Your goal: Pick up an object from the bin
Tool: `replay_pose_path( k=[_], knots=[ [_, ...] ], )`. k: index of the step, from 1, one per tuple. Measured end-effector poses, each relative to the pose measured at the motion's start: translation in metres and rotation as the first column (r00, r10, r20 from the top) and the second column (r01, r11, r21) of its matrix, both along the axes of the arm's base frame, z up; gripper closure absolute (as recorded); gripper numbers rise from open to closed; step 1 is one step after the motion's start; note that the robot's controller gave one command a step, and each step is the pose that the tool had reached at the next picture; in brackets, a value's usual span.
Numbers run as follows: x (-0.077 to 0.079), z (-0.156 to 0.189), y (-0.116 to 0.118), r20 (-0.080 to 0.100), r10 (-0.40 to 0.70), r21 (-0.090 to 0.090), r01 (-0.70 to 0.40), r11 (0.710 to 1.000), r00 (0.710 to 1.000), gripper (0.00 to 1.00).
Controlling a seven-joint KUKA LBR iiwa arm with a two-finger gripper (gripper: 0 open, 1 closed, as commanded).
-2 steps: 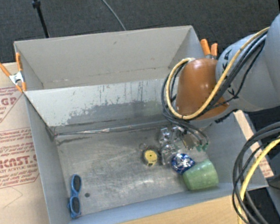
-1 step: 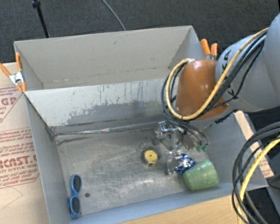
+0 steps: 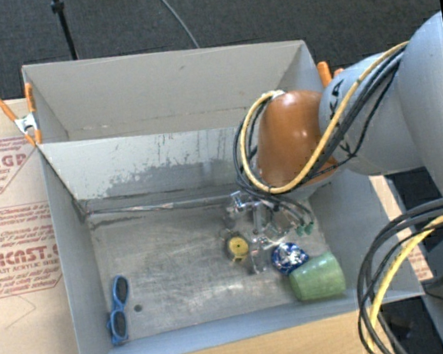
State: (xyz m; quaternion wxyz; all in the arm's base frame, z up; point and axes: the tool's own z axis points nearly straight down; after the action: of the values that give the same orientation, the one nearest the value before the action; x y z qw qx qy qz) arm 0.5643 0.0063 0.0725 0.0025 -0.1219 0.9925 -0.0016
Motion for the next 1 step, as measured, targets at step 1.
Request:
replay_pose_path(
  k=[1],
  knots=[
    [0.0005, 0.0016, 0.0003, 0.003, -0.001, 0.002, 0.001, 1.000, 1.000, 1.00]
  ],
)
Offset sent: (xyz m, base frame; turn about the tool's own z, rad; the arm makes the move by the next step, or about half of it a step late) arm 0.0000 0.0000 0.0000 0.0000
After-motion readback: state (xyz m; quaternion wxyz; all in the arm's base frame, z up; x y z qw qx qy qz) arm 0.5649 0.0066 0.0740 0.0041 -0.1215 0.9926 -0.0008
